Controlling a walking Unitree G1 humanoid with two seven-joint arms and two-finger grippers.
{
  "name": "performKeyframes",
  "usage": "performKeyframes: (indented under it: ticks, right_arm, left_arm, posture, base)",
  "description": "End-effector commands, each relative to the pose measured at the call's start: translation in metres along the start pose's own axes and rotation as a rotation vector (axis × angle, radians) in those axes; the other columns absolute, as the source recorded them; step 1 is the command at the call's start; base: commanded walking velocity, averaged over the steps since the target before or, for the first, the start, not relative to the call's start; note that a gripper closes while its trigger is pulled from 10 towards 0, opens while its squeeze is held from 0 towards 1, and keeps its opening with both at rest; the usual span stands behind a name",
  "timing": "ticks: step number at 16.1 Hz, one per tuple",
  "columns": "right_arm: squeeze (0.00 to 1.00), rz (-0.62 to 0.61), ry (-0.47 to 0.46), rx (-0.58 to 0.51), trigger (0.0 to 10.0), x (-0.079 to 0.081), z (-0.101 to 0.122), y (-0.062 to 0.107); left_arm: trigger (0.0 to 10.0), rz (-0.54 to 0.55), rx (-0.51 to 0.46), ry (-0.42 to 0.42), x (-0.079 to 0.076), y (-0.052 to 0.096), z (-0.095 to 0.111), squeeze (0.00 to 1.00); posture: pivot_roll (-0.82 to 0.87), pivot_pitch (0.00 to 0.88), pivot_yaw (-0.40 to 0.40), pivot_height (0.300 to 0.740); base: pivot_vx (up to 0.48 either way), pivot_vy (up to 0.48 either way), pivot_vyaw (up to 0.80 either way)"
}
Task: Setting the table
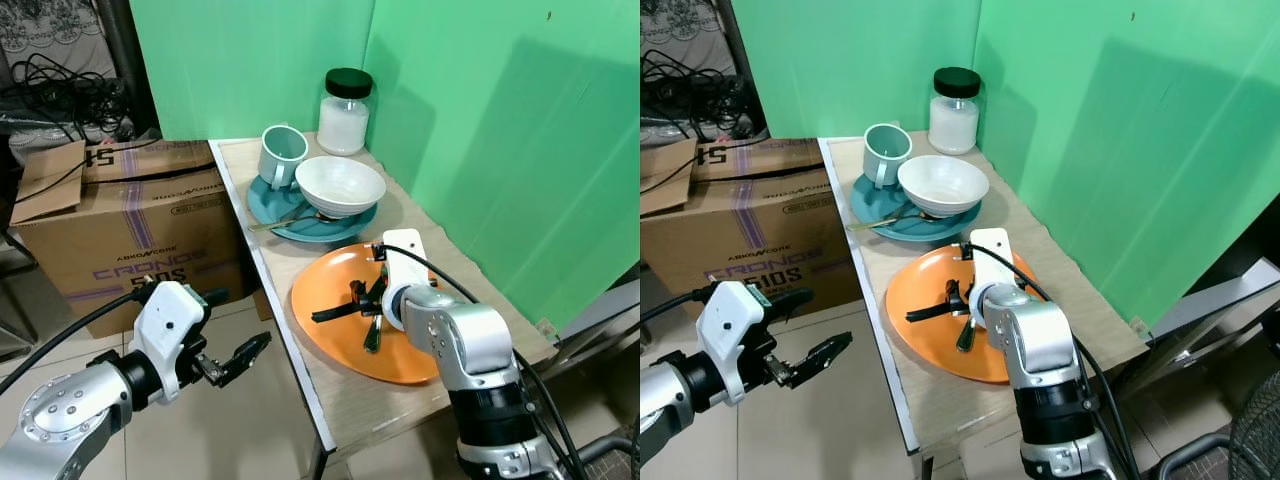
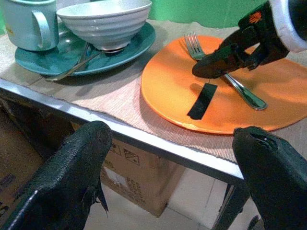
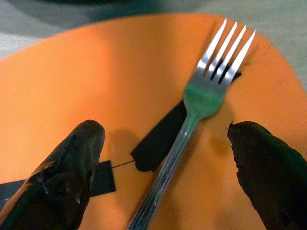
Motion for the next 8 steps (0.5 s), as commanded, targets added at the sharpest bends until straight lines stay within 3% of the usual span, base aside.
performKeyframes:
  ticks: [1,2,5,8]
  right_arm:
    - [0.0,-0.03,-0.017,0.026,4.9,-0.006,0.0,-0.003]
    - [0.0,-0.028,-0.028,0.042,4.2,-0.006,-0.003,-0.004]
    - [0.0,-0.021,-0.07,0.104,0.2,-0.006,-0.013,-0.008]
    - [0.0,-0.024,-0.099,0.116,0.0,-0.007,-0.015,-0.009]
  left_arm:
    - [10.0,-0.012,-0.003,-0.015,-0.001,0.003,0.003,0.0]
    - [10.0,-0.014,-0.002,-0.015,-0.001,0.003,0.003,0.0]
    - [10.0,-0.053,0.0,-0.004,-0.005,0.002,0.003,0.0]
    - [10.0,-0.097,0.009,0.014,-0.012,0.004,0.002,0.0]
  posture:
    - [0.14,0.0,-0.074,0.74]
    - [0.14,0.0,-0.074,0.74]
    - [0.14,0.0,-0.073,0.74]
    - [0.14,0.0,-0.072,0.74]
  base:
    - [0.0,0.0,0.0]
    - [0.0,0.0,0.0]
    - [0.0,0.0,0.0]
    - [0.0,0.0,0.0]
Point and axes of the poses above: a point about 5 cm out from each wrist's last joint towards the gripper, its own y axis pointing back from the gripper into the wrist, its own z axis along the axis of the wrist's last joint, x = y × z, the point moved 3 cm from there along -y, pointing out of the wrist towards the gripper, and after that the axes turned 2 degrees about y, right-handed, at the moved point
